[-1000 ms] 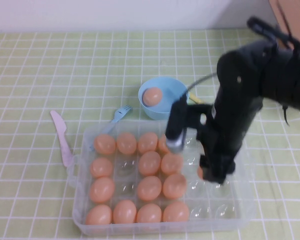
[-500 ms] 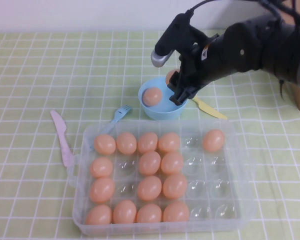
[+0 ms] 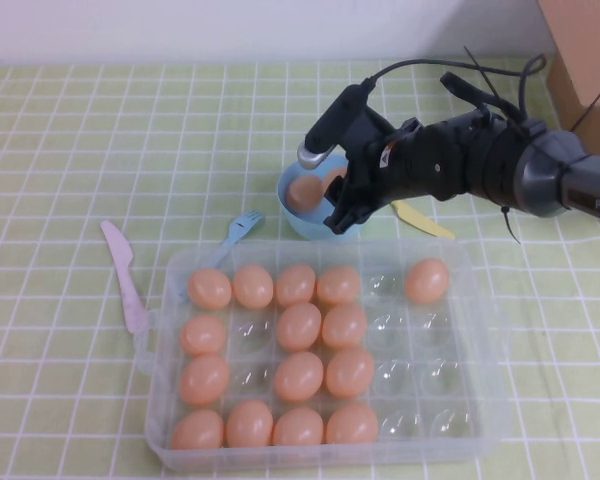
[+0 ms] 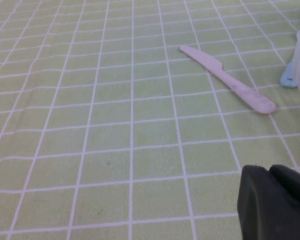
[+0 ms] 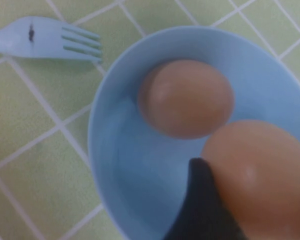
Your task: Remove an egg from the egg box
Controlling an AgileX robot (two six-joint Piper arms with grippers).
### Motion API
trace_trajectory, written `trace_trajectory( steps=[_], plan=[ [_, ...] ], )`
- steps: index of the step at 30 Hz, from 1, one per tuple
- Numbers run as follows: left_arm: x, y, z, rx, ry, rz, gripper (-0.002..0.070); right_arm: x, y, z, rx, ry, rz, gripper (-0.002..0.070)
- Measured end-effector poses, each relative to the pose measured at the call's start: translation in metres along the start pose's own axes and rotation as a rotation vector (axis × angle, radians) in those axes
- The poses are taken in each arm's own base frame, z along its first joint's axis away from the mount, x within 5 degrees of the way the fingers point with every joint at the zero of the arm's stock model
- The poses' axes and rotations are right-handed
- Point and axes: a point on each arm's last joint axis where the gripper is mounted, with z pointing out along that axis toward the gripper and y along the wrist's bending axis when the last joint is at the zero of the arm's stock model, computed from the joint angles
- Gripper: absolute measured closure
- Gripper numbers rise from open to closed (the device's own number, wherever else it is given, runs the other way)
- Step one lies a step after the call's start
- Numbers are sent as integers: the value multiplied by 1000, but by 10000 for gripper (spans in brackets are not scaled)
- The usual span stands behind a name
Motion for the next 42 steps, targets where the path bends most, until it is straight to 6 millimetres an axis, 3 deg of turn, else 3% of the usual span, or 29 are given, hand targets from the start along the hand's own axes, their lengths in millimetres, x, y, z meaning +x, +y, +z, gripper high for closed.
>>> trace_trajectory(
  steps=[6, 9, 12, 17, 20, 31, 38, 42],
  plan=[
    [0, 0, 0, 0, 0, 0, 679, -1, -2, -1, 7, -10, 11, 160],
    [0, 0, 0, 0, 0, 0, 679, -7, -5, -10, 10, -30, 53, 166],
    [0, 0, 0, 0, 0, 0, 679, -17, -10, -31, 21, -69, 136, 253],
    [0, 0, 0, 0, 0, 0, 679, -18, -10, -88, 56, -204, 357, 579],
    [0, 0, 0, 0, 0, 0, 679, -2, -3, -124, 88, -312, 412, 660],
    [0, 0, 0, 0, 0, 0, 679, 42, 23, -259, 81, -377, 408, 691],
    [0, 0, 0, 0, 0, 0, 679, 77, 38, -313, 49, -110, 317, 692],
    [0, 0, 0, 0, 0, 0, 679, 90, 44, -341, 48, -78, 303, 692]
  ],
)
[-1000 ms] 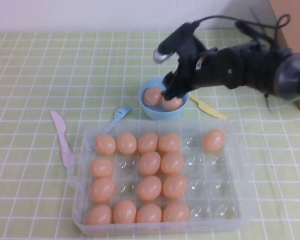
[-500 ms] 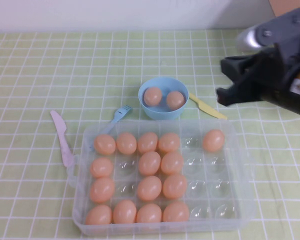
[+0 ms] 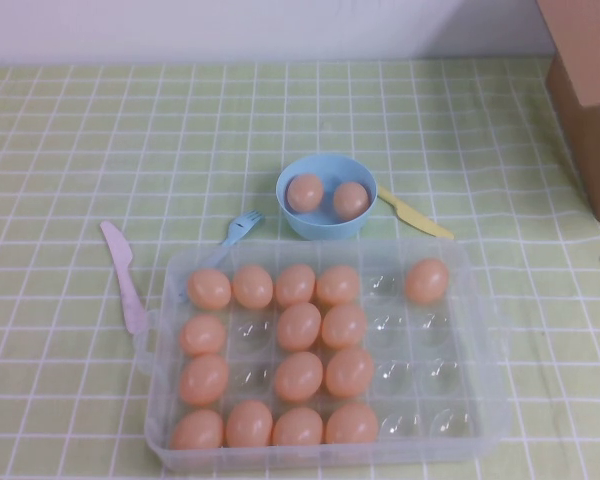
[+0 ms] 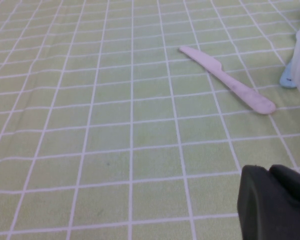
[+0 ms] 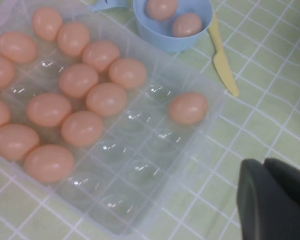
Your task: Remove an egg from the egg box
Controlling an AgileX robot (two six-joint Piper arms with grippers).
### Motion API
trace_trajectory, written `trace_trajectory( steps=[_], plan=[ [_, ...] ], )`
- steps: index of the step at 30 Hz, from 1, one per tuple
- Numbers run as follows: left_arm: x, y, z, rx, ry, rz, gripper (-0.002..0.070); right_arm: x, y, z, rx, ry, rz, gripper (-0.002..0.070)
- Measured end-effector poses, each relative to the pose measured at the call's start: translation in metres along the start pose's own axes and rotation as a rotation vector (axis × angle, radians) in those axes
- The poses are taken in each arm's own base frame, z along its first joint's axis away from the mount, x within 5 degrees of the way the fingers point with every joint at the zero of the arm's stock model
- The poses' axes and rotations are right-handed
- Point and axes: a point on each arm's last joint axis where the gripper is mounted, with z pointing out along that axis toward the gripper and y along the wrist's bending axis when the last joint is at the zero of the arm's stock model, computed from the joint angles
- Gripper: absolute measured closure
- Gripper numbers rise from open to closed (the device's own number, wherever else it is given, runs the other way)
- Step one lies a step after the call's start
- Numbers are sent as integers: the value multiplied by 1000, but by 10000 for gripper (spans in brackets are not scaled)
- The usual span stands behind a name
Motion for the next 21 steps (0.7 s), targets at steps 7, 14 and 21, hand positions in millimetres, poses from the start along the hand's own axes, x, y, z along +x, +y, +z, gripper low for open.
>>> trace_trajectory(
  steps=[7, 14, 21],
  plan=[
    [0, 0, 0, 0, 0, 0, 679, 19, 1, -26, 10, -7, -10, 693],
    [0, 0, 0, 0, 0, 0, 679, 73, -3, -18, 128, -275, 30, 693],
    [0, 0, 0, 0, 0, 0, 679, 142, -15, -3, 415, -487, 118, 693]
  ],
)
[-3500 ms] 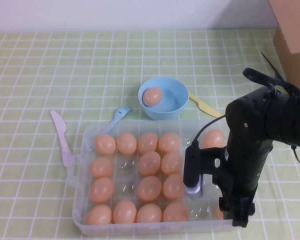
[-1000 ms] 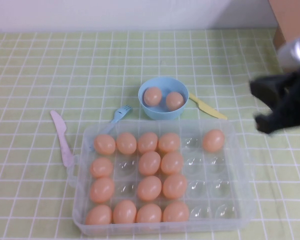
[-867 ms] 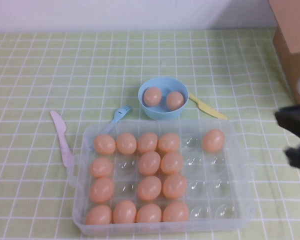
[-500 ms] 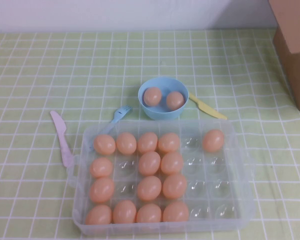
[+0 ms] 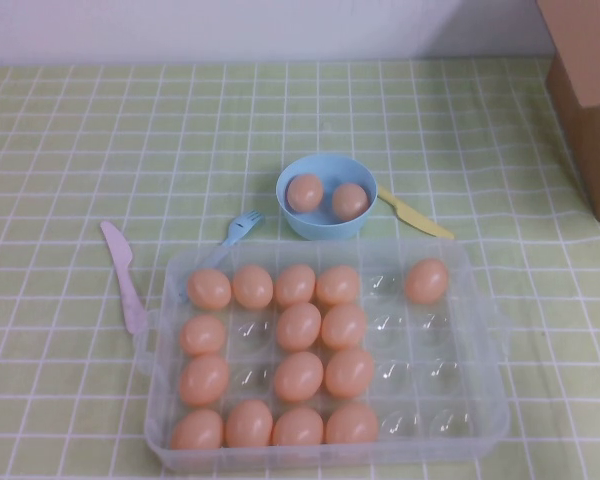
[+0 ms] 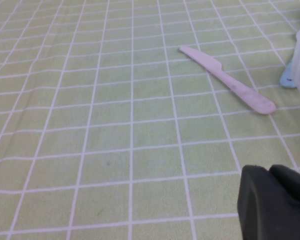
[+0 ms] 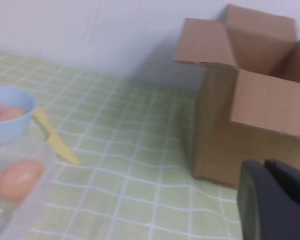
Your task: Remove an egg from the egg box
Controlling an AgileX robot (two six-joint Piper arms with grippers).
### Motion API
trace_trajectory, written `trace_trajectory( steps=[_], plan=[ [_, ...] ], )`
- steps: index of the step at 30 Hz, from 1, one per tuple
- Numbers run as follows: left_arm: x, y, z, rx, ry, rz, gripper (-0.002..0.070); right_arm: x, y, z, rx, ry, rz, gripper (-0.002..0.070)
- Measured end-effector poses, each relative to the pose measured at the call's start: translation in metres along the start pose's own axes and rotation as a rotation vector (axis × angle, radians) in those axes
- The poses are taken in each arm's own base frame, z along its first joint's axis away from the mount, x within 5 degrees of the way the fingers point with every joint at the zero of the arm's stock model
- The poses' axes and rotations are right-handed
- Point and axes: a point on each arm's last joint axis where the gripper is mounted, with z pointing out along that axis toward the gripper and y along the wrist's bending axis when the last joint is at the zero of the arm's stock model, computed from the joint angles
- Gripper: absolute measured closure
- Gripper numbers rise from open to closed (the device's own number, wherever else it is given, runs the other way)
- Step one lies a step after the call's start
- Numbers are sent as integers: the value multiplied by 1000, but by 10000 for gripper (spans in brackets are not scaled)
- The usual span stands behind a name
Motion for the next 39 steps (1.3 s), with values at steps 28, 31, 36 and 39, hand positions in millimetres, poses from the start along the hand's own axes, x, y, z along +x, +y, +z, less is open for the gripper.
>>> trace_trajectory(
  steps=[28, 31, 36, 39],
  plan=[
    [0, 0, 0, 0, 0, 0, 679, 80, 1, -22, 183, 192, 173, 694],
    [0, 0, 0, 0, 0, 0, 679, 80, 2, -22, 180, 200, 177, 694],
    [0, 0, 0, 0, 0, 0, 679, 80, 2, -22, 175, 201, 183, 694],
    [0, 0, 0, 0, 0, 0, 679, 80, 3, -21, 170, 199, 190, 694]
  ],
)
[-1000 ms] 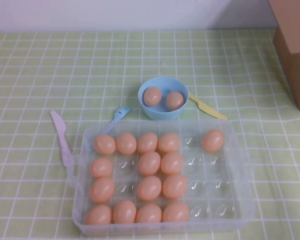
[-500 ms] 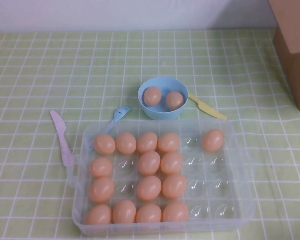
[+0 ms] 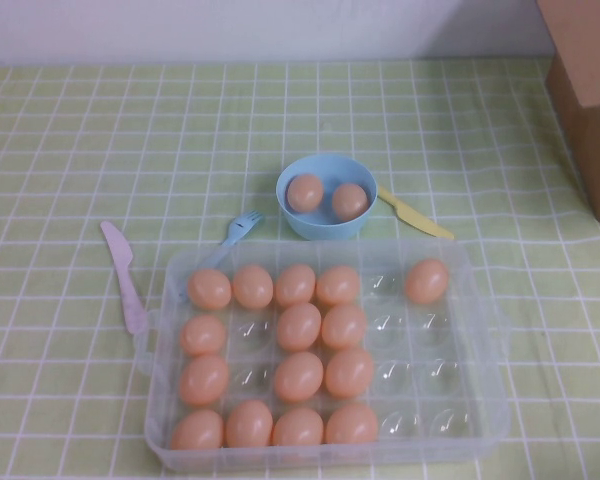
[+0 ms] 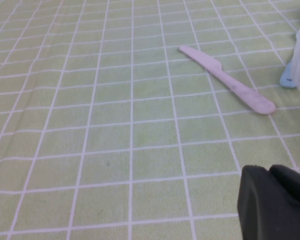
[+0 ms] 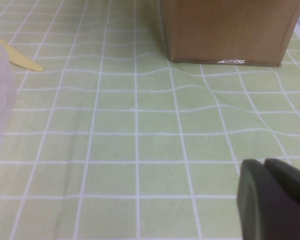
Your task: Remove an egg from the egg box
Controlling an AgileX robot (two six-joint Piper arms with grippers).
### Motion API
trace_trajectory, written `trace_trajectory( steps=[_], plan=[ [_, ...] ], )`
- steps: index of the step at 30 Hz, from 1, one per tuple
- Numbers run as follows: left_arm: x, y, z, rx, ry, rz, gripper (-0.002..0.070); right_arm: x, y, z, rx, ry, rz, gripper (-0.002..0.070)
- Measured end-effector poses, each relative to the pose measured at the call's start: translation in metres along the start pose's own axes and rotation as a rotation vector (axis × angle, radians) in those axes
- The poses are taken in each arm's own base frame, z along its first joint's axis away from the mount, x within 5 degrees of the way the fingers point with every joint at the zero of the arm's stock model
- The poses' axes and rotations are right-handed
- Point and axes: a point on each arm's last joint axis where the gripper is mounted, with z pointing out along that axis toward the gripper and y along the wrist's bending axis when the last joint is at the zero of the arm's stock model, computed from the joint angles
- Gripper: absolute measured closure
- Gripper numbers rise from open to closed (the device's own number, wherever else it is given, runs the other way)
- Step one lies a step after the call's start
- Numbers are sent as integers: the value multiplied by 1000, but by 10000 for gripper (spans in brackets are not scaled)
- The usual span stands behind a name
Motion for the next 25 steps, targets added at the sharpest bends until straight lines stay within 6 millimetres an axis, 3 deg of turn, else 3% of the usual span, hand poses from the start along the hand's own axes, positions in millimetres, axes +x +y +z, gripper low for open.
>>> trace_trajectory(
  steps=[25],
  plan=[
    [0, 0, 0, 0, 0, 0, 679, 0, 5, 0, -85, 2, -6, 694]
  ],
)
